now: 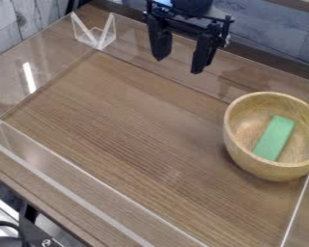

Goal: Put green stick into wooden bowl

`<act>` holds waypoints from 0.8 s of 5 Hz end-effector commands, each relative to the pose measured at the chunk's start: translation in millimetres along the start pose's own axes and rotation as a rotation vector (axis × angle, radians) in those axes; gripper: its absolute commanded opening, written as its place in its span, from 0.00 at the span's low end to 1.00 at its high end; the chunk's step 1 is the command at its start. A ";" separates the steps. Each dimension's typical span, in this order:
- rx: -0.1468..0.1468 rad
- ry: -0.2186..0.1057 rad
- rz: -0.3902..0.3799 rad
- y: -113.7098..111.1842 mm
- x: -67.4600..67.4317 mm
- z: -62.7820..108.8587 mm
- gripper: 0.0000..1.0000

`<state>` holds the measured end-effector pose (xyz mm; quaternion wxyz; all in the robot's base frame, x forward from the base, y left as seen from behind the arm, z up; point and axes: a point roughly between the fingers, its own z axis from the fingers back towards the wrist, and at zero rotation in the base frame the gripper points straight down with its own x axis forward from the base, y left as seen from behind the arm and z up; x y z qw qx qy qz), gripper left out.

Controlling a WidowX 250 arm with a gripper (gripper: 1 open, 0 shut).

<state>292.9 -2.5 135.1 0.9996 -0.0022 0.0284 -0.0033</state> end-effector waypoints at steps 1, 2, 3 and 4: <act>-0.002 -0.008 0.045 2.0 4.1 2.2 1.00; -0.003 -0.026 0.038 4.8 6.7 5.5 1.00; -0.001 -0.049 0.032 7.4 9.0 13.1 1.00; 0.000 -0.071 0.035 3.9 11.0 18.4 1.00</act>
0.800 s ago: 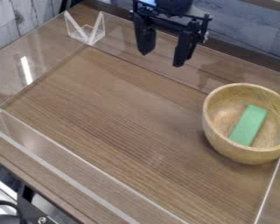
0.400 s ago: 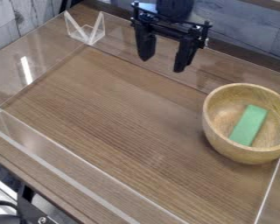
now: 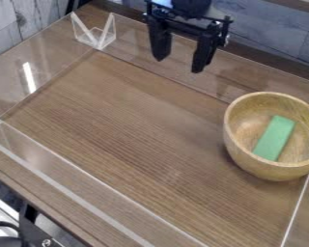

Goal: Put green stick into wooden bowl

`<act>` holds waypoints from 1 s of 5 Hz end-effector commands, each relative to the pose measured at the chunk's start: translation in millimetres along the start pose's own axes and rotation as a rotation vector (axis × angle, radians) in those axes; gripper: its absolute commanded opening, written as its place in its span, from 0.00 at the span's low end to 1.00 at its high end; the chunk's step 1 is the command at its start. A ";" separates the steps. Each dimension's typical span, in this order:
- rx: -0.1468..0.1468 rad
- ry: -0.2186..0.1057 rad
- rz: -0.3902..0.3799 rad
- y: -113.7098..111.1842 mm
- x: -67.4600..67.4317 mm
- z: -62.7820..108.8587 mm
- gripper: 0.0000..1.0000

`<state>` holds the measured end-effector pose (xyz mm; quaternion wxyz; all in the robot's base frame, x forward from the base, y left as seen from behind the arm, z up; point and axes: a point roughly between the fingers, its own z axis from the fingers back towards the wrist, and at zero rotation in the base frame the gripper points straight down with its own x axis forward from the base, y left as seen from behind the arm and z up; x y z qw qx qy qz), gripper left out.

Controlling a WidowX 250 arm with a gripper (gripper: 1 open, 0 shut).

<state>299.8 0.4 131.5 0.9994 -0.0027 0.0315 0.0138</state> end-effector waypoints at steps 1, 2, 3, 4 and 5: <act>-0.003 -0.085 -0.004 -3.1 4.3 23.7 1.00; -0.001 -0.085 -0.002 1.0 4.8 24.5 1.00; 0.005 -0.076 0.001 6.7 4.9 24.3 1.00; 0.002 -0.066 -0.017 4.6 7.1 26.6 1.00; 0.009 -0.043 -0.035 -0.1 10.2 22.4 0.00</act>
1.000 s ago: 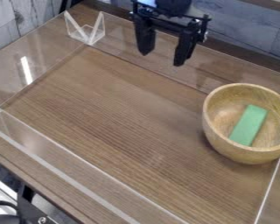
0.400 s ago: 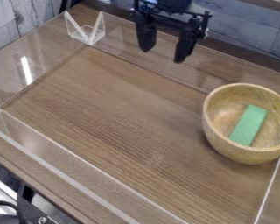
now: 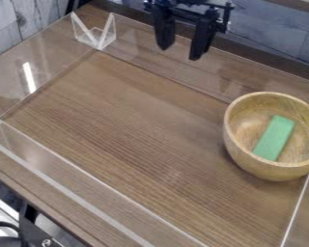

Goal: Put green stick into wooden bowl

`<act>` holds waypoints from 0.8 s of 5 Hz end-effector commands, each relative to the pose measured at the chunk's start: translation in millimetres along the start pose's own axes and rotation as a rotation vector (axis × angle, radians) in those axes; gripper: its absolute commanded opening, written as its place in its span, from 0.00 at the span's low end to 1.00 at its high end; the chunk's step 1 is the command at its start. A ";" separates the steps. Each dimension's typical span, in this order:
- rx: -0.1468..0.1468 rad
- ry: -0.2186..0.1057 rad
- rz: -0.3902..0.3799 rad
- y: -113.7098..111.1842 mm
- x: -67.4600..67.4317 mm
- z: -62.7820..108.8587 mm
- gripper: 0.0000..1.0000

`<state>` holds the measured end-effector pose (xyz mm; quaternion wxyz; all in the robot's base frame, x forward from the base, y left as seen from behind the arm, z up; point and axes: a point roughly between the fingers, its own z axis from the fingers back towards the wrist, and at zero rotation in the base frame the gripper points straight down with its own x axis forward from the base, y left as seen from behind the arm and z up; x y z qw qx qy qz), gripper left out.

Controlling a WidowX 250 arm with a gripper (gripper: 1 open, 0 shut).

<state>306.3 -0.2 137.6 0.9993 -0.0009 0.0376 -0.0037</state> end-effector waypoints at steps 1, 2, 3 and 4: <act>0.014 -0.025 0.011 -2.5 -2.3 13.2 1.00; 0.018 -0.011 0.034 -3.5 -7.9 16.0 1.00; 0.022 0.003 -0.006 8.7 -12.3 14.7 1.00; 0.021 0.008 -0.037 19.6 -17.6 16.6 1.00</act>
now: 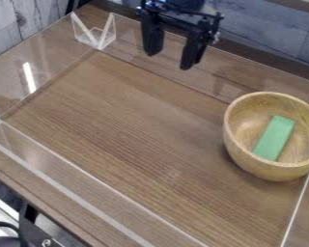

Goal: Put green stick into wooden bowl

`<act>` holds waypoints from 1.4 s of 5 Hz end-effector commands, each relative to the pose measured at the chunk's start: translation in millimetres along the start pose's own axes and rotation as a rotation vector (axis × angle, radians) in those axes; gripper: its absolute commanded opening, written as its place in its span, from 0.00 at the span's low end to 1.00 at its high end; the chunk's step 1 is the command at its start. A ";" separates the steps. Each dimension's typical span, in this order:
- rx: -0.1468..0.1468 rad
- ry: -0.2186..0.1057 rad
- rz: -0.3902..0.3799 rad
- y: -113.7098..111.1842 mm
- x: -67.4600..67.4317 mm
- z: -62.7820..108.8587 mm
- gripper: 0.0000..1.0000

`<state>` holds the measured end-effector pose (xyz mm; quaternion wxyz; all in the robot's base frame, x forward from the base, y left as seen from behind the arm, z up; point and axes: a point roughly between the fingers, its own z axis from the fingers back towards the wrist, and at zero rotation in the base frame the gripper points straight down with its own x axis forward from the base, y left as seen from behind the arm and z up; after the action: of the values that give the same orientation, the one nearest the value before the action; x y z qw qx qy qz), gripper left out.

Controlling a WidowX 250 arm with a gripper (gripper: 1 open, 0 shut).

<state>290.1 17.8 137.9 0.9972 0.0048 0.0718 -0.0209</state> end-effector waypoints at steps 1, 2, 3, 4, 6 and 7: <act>-0.004 -0.073 0.068 -6.7 4.3 15.0 1.00; -0.009 -0.076 0.135 -14.0 15.4 10.5 1.00; -0.013 -0.076 0.066 -23.3 18.0 0.9 1.00; -0.012 -0.077 0.003 -21.8 17.5 -5.3 1.00; -0.021 -0.136 0.030 -0.4 2.7 0.0 1.00; -0.036 -0.161 0.055 -2.4 -0.4 5.0 1.00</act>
<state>289.4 13.5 127.4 0.9997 -0.0145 0.0191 0.0015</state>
